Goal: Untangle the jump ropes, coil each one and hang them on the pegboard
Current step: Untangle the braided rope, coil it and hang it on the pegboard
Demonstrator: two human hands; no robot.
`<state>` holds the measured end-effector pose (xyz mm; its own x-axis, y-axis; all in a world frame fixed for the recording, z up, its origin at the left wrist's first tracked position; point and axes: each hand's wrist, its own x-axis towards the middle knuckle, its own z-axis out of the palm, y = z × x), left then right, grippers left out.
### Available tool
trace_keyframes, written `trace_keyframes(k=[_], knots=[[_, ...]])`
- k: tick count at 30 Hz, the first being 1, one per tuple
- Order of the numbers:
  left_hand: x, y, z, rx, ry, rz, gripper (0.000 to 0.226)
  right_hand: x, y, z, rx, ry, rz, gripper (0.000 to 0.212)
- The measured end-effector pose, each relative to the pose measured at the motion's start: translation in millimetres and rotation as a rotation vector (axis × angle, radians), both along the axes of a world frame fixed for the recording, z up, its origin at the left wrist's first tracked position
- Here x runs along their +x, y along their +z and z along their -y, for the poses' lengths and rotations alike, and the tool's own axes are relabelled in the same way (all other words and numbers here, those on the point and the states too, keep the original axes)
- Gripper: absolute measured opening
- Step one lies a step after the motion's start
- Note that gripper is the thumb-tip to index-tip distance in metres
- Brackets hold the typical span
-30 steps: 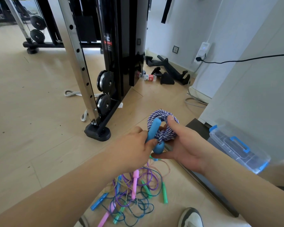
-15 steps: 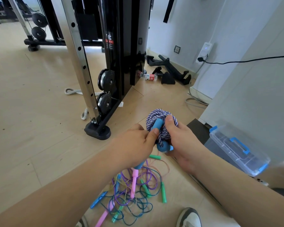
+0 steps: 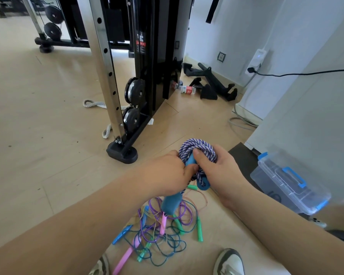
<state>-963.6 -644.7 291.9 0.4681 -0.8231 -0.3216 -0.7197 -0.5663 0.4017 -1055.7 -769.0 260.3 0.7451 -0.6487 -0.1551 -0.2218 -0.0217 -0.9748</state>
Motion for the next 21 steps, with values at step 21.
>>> trace_keyframes(k=[21], knots=[[17, 11, -25, -0.335, 0.266, -1.211, 0.044, -1, 1, 19, -0.038, 0.124, -0.047, 0.012]])
